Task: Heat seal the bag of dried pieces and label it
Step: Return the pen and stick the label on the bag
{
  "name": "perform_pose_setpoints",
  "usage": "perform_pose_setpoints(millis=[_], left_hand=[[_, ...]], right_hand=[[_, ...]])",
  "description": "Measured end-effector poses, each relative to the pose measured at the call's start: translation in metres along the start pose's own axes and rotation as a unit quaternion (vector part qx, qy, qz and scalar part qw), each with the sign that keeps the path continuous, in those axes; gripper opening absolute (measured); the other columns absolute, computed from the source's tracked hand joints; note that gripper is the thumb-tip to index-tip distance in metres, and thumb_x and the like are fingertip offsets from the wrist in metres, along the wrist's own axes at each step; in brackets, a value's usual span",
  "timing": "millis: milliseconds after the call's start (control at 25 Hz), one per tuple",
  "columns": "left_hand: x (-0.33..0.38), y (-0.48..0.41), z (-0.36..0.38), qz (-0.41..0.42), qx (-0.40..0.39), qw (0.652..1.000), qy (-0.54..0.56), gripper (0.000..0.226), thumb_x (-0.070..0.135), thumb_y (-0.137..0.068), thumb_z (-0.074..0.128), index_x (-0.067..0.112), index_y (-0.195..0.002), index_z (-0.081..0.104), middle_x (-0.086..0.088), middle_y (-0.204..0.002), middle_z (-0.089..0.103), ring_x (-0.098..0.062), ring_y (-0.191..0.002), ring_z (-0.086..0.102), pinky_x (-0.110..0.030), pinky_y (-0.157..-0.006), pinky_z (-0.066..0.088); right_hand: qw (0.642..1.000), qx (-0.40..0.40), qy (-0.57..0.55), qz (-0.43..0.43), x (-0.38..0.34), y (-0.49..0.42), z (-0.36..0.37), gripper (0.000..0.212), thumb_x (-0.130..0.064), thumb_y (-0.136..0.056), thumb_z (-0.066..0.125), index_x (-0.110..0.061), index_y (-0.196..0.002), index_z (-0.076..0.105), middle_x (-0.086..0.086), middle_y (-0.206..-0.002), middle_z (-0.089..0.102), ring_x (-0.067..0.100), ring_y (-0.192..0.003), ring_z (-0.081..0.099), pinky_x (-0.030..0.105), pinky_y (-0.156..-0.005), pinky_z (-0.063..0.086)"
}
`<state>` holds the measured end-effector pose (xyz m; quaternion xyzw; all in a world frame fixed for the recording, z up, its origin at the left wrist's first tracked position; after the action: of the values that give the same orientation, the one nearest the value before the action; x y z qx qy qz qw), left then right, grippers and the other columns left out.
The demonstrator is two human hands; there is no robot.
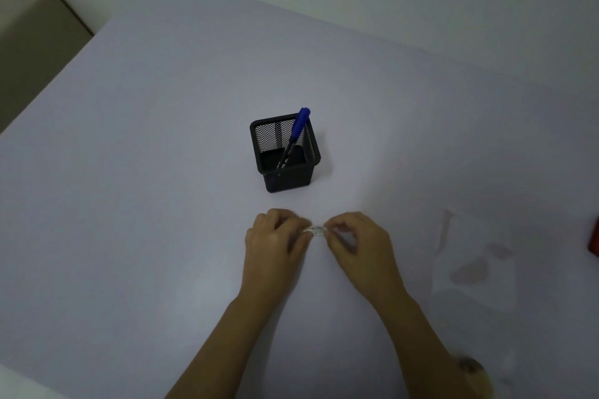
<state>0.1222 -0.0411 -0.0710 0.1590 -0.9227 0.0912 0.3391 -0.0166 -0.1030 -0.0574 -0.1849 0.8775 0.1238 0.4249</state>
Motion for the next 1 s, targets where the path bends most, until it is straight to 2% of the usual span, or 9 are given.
perform_pose_setpoints(millis=[160,240,320,480,760,880,1000], left_hand=[[0.010,-0.004,-0.023,-0.042,-0.086,0.980,0.177,0.006,0.014,-0.085,0.063,0.016,-0.088,0.068,0.004,-0.086,0.069,-0.007,-0.080,0.062,-0.017,-0.075,0.051],[0.017,-0.003,-0.036,-0.069,-0.092,0.962,0.249,0.009,0.018,-0.084,0.064,0.019,-0.092,0.067,0.006,-0.085,0.069,-0.011,-0.081,0.064,-0.015,-0.074,0.052],[0.024,-0.001,-0.045,-0.081,-0.056,0.955,0.281,0.016,0.022,-0.081,0.065,0.026,-0.096,0.065,0.005,-0.083,0.071,-0.013,-0.080,0.066,-0.016,-0.073,0.053],[0.034,0.004,-0.054,-0.073,0.022,0.959,0.272,0.021,0.027,-0.078,0.063,0.033,-0.098,0.062,0.014,-0.087,0.070,-0.002,-0.083,0.067,-0.010,-0.075,0.052],[0.043,0.008,-0.058,-0.013,0.067,0.968,0.240,0.023,0.033,-0.084,0.065,0.042,-0.103,0.057,0.025,-0.095,0.064,0.004,-0.088,0.065,-0.005,-0.076,0.047],[0.044,0.010,-0.058,0.030,0.092,0.974,0.207,0.025,0.031,-0.083,0.059,0.034,-0.107,0.059,0.027,-0.100,0.060,0.013,-0.090,0.060,-0.002,-0.078,0.045],[0.045,0.014,-0.056,0.072,0.117,0.975,0.175,0.028,0.027,-0.083,0.059,0.021,-0.110,0.059,0.018,-0.101,0.062,0.015,-0.091,0.058,-0.004,-0.079,0.047]], right_hand=[[0.983,-0.009,-0.164,0.084,-0.016,0.012,-0.009,0.004,-0.009,-0.082,0.067,-0.012,-0.082,0.064,-0.003,-0.078,0.070,0.005,-0.074,0.066,0.014,-0.070,0.052],[0.964,0.002,-0.238,0.115,-0.022,0.015,-0.014,0.007,-0.008,-0.079,0.070,-0.012,-0.081,0.064,-0.003,-0.074,0.070,0.006,-0.071,0.067,0.015,-0.068,0.053],[0.941,0.023,-0.304,0.148,-0.030,0.017,-0.019,0.011,-0.009,-0.078,0.070,-0.016,-0.085,0.066,-0.002,-0.075,0.072,0.010,-0.072,0.069,0.019,-0.067,0.055],[0.921,0.060,-0.350,0.163,-0.046,0.020,-0.026,0.012,-0.009,-0.080,0.066,-0.017,-0.089,0.067,0.004,-0.088,0.073,0.016,-0.081,0.070,0.018,-0.065,0.055],[0.906,0.066,-0.391,0.149,-0.062,0.024,-0.031,0.015,-0.002,-0.081,0.063,-0.015,-0.087,0.067,-0.003,-0.080,0.075,0.014,-0.078,0.071,0.016,-0.065,0.055],[0.899,0.072,-0.403,0.154,-0.064,0.025,-0.032,0.016,-0.001,-0.081,0.062,-0.015,-0.087,0.067,-0.007,-0.076,0.075,0.011,-0.075,0.071,0.014,-0.064,0.053],[0.886,0.078,-0.427,0.163,-0.064,0.028,-0.033,0.016,0.001,-0.082,0.061,-0.013,-0.088,0.066,-0.007,-0.075,0.075,0.011,-0.075,0.071,0.014,-0.063,0.054]])
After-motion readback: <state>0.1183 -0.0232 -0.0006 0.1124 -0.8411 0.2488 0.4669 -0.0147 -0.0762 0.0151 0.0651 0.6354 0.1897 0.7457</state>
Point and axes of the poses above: each hand's wrist, its own y-axis away from the middle knuckle, its own z-axis out of the palm, x = y × z, the point moved 2 cm from there along -y, towards the middle knuckle
